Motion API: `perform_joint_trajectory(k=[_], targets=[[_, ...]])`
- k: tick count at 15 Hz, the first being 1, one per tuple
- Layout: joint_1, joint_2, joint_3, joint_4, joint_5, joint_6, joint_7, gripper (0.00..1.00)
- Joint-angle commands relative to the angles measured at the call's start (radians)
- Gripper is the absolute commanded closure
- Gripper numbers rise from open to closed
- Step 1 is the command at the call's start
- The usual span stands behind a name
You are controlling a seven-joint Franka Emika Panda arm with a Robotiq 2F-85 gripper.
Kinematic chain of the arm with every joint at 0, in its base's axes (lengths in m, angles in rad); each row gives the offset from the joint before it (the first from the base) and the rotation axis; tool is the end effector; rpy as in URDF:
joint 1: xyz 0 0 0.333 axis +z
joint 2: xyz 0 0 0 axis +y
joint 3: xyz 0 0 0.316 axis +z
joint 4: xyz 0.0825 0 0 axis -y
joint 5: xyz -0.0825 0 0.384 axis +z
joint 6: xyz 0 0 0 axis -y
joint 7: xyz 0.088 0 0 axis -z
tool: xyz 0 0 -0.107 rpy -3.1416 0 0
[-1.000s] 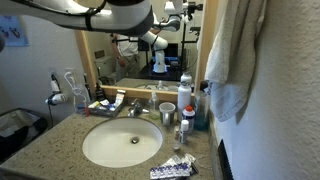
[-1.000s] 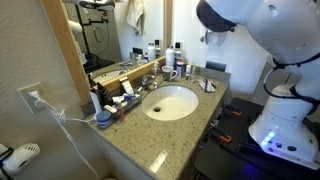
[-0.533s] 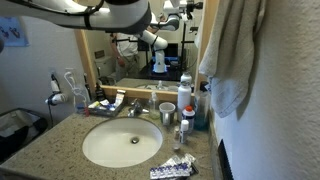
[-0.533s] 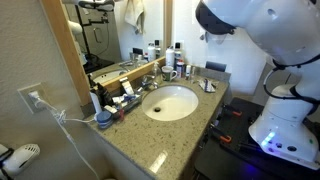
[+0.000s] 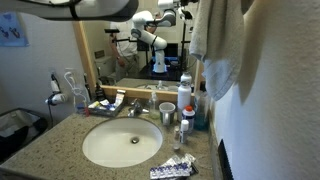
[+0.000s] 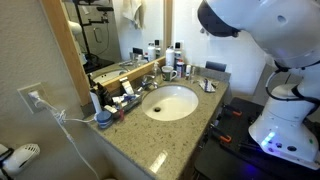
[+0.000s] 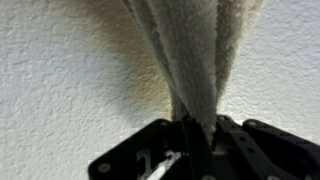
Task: Unhang the towel, wipe the base top and hang it back
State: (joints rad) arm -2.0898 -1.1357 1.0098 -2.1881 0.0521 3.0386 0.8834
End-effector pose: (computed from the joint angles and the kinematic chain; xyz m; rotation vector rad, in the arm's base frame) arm 0.4309 -0.2346 0.6827 1.2522 -1.1079 1.4217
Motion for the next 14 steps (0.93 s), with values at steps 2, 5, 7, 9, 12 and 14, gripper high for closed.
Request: perform_joint_trajectory(k=[2,5,7,9,12,14], targets=[[0.205,0.116,0.0,-0.031,0.012,-0.022,-0.127,0.96],[0.346,0.182,-0.003,-0.053,0.015,-0.049,-0.174,0.96],[0.447,0.23,-0.011,-0.06,0.014,-0.078,-0.205,0.96],[0.549,0.279,-0.025,-0.064,0.01,-0.115,-0.239,0.96],[0.704,0.341,-0.047,-0.067,0.008,-0.189,-0.276,0.96],[0.807,0.383,-0.063,-0.07,0.003,-0.24,-0.294,0.96]])
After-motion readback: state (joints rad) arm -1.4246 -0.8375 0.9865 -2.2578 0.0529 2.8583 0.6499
